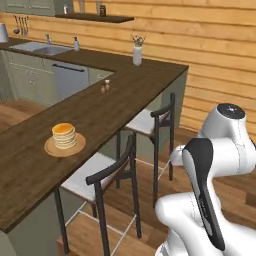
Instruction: Take the strawberry from the fridge and place it on top of the pancake, located on the dining counter.
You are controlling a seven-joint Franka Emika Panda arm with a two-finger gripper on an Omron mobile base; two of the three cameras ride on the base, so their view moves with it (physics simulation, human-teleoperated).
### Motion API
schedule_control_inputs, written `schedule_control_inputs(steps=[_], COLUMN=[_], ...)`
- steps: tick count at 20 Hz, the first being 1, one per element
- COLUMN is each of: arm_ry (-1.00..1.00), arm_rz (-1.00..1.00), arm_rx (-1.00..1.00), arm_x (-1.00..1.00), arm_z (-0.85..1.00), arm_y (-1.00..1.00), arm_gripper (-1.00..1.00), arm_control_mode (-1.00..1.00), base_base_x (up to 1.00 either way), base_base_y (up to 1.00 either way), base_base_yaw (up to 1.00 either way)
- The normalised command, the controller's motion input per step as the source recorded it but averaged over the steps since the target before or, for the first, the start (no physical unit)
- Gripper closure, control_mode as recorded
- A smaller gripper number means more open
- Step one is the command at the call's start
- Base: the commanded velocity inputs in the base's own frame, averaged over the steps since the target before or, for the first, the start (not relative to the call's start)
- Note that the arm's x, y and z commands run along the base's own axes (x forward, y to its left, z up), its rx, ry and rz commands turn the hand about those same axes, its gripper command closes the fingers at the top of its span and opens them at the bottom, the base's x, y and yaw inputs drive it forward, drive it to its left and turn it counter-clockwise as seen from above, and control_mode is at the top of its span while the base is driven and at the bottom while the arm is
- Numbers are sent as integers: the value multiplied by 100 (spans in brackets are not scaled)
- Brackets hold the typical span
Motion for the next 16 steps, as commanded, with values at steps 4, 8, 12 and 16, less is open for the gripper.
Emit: schedule_control_inputs(steps=[4, 8, 12, 16], arm_ry=[0, 0, 0, 0], arm_rz=[0, 0, 0, 0], arm_rx=[0, 0, 0, 0], arm_x=[0, 0, 0, 0], arm_z=[0, 0, 0, 0], arm_y=[0, 0, 0, 0], arm_gripper=[100, 100, 100, 100], arm_control_mode=[100, 100, 100, 100], base_base_x=[47, 28, 29, 24], base_base_y=[-31, -50, -38, -22], base_base_yaw=[89, 78, 62, 59])
